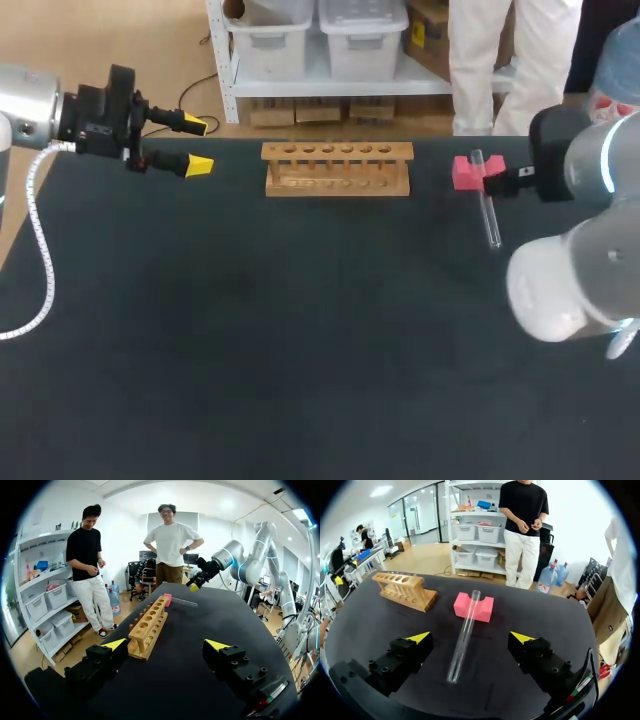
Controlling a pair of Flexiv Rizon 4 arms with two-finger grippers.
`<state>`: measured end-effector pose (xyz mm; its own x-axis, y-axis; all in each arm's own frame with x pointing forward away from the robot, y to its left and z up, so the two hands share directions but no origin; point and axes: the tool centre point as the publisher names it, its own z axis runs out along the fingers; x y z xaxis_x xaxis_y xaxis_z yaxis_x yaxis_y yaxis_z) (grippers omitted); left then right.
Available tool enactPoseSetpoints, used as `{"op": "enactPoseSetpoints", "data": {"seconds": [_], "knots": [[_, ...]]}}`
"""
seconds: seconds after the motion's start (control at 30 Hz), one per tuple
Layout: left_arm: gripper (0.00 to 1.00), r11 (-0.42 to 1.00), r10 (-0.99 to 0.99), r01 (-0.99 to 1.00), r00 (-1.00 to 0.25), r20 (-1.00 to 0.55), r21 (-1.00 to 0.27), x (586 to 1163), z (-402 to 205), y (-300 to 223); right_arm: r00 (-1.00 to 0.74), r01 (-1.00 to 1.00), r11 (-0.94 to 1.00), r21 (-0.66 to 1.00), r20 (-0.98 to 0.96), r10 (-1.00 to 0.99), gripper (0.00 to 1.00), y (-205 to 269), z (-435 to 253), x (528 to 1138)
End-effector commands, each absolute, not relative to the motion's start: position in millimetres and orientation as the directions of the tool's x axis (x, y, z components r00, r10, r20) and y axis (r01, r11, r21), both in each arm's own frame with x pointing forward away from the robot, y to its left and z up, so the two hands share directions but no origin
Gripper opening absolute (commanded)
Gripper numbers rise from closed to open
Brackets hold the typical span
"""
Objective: Grasp the test tube, adjust it, and insert it.
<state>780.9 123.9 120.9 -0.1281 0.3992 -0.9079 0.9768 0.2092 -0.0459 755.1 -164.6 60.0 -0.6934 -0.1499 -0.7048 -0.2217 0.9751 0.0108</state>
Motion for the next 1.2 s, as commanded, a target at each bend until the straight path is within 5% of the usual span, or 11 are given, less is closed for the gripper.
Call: {"op": "enactPoseSetpoints", "data": {"seconds": [0.03,1.2], "knots": [[1.0,0.211,0.397,0.977,-0.125,-0.909,-0.042,779.4,120.0,124.5,-0.691,0.088,0.95,-0.299,-0.705,-0.158,1.0,-156.9,46.1,763.6],[1.0,0.211,0.397,0.977,-0.125,-0.909,-0.042,779.4,120.0,124.5,-0.699,-0.13,0.99,0.051,-0.713,-0.055,1.0,-148.1,-3.7,788.6]]}}
